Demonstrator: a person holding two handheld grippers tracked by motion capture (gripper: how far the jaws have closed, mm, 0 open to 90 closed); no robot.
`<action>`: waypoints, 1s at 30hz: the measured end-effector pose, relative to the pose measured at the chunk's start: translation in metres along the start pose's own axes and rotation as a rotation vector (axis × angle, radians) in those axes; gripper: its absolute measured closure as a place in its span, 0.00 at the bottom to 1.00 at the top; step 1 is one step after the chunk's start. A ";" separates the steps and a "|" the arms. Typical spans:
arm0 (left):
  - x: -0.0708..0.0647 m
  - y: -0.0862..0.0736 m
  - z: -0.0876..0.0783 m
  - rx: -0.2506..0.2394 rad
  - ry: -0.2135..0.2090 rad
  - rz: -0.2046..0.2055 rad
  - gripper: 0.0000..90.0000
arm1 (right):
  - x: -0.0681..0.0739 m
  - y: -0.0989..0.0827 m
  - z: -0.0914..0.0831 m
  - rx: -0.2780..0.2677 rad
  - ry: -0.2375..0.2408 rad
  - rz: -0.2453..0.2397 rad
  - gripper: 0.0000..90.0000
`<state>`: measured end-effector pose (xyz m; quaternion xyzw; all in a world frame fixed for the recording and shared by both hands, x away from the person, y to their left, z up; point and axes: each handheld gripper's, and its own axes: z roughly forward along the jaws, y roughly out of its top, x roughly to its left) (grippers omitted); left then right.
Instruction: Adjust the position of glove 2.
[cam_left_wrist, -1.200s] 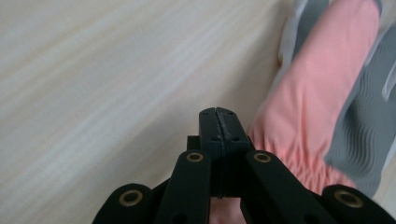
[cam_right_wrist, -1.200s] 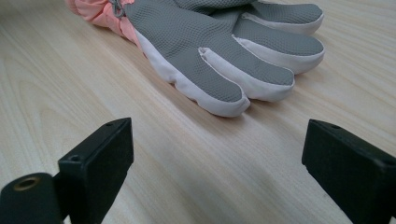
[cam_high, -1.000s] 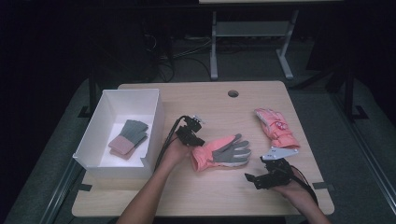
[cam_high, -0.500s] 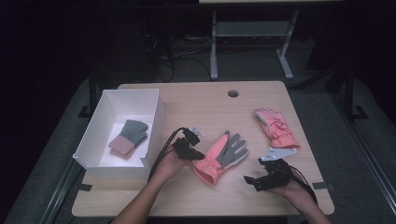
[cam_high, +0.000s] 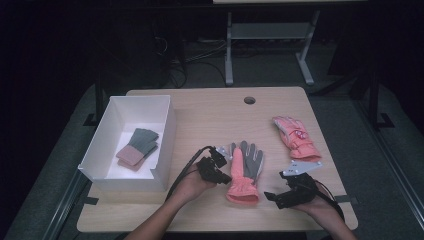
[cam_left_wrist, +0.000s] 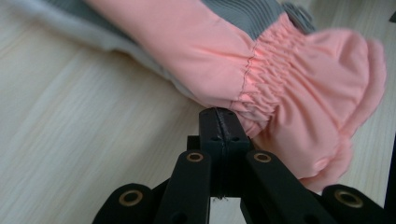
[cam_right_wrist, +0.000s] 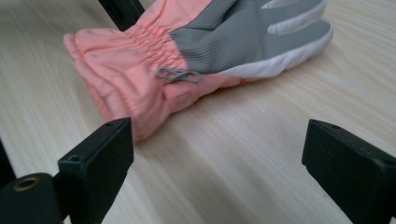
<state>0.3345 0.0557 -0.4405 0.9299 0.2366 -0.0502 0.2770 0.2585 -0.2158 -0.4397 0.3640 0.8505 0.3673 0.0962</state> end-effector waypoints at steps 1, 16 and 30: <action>-0.002 0.002 0.003 0.003 -0.005 0.007 1.00 | 0.000 -0.002 -0.002 -0.001 -0.001 0.001 0.10; -0.022 0.034 0.034 -0.004 -0.059 0.075 1.00 | -0.007 -0.011 -0.007 0.004 -0.019 0.009 0.10; -0.016 0.006 0.004 -0.092 -0.004 0.052 0.78 | -0.017 -0.008 -0.014 -0.001 -0.029 0.046 0.07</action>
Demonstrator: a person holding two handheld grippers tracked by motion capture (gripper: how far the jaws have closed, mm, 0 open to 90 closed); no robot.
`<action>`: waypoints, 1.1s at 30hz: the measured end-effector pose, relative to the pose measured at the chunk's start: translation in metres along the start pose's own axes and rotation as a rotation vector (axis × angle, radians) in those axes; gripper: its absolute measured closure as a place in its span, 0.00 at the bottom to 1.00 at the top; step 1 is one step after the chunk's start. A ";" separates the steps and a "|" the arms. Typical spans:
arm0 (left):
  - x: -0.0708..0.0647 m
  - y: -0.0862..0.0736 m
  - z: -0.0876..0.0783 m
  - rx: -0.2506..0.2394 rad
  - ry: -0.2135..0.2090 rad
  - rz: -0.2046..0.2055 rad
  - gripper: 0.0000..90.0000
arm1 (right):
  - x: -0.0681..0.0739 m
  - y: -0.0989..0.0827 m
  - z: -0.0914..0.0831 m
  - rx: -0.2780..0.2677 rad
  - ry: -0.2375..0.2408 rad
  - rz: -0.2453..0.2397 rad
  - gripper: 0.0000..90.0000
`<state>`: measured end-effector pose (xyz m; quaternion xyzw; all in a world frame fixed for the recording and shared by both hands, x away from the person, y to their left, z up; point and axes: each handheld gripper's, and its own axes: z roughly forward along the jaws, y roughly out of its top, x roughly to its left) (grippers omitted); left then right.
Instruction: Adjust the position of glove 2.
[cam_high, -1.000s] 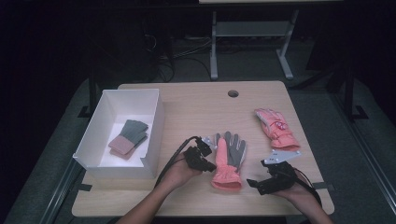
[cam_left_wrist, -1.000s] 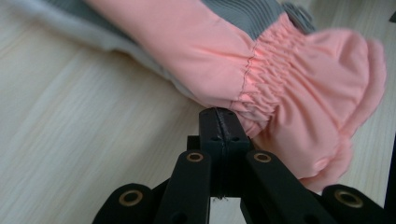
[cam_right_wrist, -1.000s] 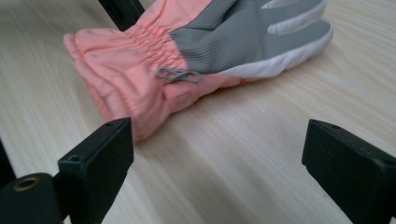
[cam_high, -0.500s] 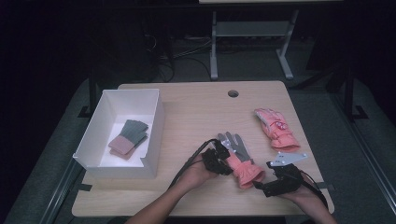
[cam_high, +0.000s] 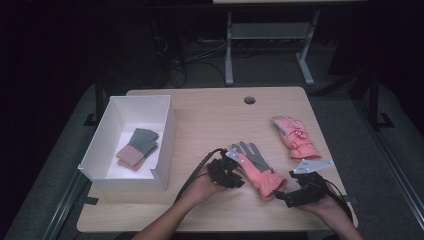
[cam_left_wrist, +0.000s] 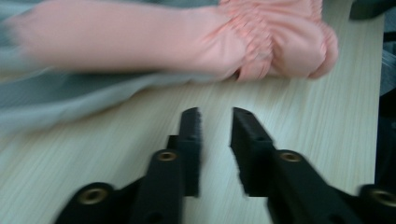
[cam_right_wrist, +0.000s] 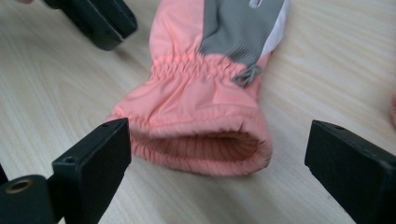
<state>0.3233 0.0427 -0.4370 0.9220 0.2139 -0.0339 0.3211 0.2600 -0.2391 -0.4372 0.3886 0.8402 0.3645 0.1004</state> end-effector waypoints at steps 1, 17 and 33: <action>0.002 -0.005 -0.004 -0.004 0.006 -0.004 0.74 | -0.001 0.001 -0.001 -0.010 -0.001 0.000 0.08; 0.005 -0.059 -0.042 -0.138 0.077 -0.003 0.26 | -0.026 0.030 -0.002 -0.042 -0.075 0.079 0.36; 0.009 -0.063 -0.044 -0.157 0.059 -0.026 0.26 | -0.109 0.068 0.008 -0.054 -0.235 0.148 0.66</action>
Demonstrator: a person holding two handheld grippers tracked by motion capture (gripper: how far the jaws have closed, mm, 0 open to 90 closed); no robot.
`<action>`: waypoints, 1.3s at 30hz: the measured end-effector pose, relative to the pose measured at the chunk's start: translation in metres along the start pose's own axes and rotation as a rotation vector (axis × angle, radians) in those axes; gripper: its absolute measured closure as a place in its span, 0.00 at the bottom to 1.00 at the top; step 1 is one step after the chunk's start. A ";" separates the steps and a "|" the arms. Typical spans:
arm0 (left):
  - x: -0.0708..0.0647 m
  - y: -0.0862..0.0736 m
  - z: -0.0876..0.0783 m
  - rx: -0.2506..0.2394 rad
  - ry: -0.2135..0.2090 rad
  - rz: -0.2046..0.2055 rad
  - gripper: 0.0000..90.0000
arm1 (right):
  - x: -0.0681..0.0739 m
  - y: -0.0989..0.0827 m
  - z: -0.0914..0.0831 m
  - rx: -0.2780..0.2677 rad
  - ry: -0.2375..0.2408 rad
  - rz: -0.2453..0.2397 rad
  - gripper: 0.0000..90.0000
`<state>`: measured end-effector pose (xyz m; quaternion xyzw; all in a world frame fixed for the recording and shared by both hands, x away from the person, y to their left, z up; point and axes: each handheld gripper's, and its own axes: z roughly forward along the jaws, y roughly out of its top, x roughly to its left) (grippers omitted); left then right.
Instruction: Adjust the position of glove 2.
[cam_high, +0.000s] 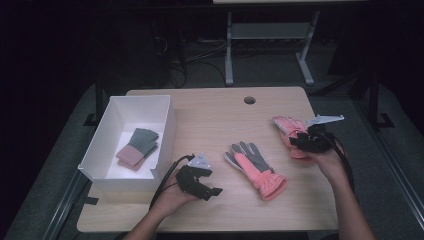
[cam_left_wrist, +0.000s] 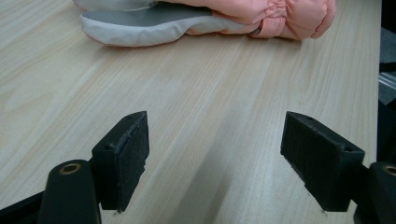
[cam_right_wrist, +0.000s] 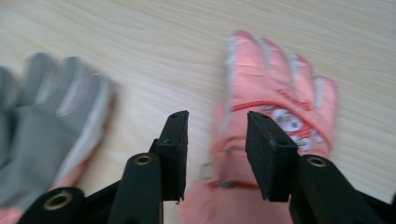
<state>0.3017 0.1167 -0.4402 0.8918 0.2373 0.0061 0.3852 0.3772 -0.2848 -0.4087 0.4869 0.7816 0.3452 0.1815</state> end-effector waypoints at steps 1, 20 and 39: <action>0.000 0.000 0.000 -0.002 -0.001 -0.003 0.26 | -0.003 0.001 0.003 0.004 -0.007 0.003 0.67; 0.003 -0.001 0.002 0.013 -0.010 -0.008 0.26 | -0.046 0.008 0.052 0.212 0.019 0.087 0.56; 0.002 -0.001 0.006 0.039 -0.019 0.008 0.27 | -0.049 0.001 0.042 0.110 0.029 0.095 0.99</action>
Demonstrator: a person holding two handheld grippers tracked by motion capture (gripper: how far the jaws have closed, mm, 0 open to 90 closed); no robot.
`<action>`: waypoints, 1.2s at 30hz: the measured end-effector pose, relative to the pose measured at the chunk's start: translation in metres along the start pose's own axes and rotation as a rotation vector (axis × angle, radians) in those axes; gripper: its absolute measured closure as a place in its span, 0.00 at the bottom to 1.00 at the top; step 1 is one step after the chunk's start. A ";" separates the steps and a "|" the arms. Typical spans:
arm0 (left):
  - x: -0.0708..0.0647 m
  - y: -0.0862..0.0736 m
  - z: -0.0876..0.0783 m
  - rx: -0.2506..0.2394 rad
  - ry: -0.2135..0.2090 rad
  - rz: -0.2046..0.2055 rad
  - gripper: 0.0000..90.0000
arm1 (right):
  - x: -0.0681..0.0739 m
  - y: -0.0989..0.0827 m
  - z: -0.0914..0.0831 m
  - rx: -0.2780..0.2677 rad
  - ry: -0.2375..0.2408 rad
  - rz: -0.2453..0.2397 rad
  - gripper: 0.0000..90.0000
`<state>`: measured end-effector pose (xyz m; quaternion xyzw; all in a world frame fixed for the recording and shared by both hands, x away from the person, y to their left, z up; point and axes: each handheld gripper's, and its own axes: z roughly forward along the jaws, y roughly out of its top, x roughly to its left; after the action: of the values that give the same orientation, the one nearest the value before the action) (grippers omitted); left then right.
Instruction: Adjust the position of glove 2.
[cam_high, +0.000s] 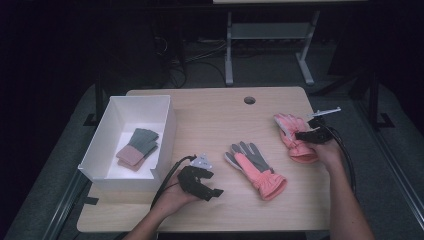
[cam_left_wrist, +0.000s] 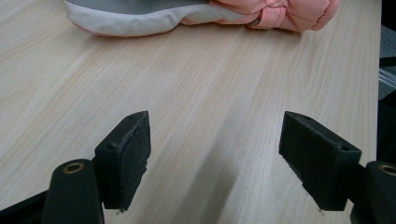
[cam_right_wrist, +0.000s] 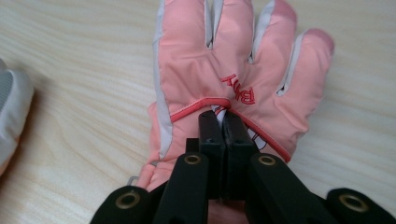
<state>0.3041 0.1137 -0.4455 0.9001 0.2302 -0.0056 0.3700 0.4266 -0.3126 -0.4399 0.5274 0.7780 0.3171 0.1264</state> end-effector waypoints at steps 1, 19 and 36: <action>0.000 0.000 0.000 0.001 0.001 0.001 0.27 | 0.000 0.001 -0.004 -0.014 -0.003 0.002 0.99; -0.001 0.000 -0.001 -0.020 0.003 -0.012 0.27 | 0.029 0.005 -0.066 -0.113 0.149 -0.027 0.99; -0.001 0.000 -0.001 -0.033 -0.001 -0.022 0.27 | 0.102 0.001 -0.082 -0.056 0.272 -0.134 0.99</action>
<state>0.3034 0.1140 -0.4450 0.8913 0.2400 -0.0063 0.3846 0.3419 -0.2503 -0.3626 0.4228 0.8122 0.3981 0.0552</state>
